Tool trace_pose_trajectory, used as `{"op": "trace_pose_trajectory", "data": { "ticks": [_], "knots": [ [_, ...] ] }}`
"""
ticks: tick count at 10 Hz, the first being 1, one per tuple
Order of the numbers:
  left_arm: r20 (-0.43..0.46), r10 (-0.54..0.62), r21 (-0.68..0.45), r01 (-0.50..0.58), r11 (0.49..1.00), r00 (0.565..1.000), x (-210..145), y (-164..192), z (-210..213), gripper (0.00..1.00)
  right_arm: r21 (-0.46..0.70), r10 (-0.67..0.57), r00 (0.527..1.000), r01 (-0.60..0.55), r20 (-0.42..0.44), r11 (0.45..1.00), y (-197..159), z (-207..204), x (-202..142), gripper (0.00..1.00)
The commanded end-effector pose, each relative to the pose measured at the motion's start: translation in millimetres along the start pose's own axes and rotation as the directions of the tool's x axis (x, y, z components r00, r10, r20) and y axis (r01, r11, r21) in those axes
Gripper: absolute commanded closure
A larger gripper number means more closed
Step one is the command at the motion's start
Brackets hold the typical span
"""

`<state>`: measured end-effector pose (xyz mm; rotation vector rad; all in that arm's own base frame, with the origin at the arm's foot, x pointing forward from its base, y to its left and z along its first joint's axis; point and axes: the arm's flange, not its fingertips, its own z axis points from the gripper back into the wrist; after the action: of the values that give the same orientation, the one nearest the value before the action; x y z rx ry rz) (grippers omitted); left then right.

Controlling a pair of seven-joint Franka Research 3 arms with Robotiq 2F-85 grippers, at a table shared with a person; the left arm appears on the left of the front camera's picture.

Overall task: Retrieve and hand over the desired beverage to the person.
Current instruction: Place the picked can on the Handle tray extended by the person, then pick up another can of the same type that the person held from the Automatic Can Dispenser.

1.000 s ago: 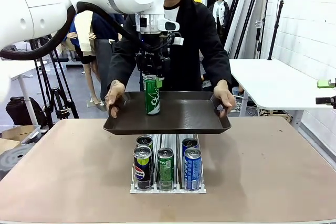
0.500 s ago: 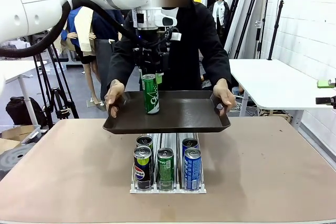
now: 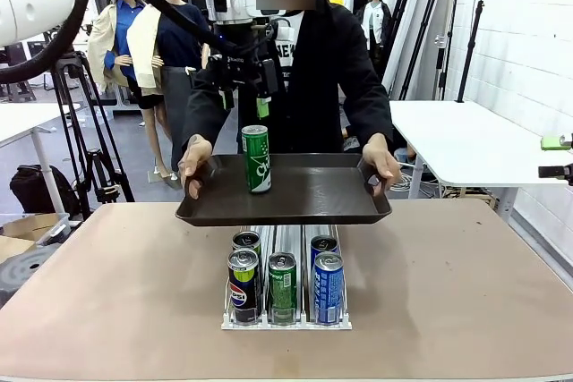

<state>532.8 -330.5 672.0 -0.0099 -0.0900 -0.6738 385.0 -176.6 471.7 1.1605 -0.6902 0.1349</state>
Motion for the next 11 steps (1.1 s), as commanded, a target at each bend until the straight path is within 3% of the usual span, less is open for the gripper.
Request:
{"op": "trace_pose_trajectory", "data": {
  "ticks": [1, 11],
  "knots": [
    [0.001, -0.009, 0.000, 0.009, 1.000, 1.000, 1.0, -5.2, -0.5, 0.00, 0.003, -0.006, 1.000, 0.006, 0.001, 1.000, -0.1, 0.1, -0.6, 0.00],
    [0.001, -0.009, 0.000, 0.009, 1.000, 1.000, 1.0, -5.2, -0.5, 0.00, 0.003, -0.006, 1.000, 0.006, 0.001, 1.000, -0.1, 0.1, -0.6, 0.00]
  ]
}}
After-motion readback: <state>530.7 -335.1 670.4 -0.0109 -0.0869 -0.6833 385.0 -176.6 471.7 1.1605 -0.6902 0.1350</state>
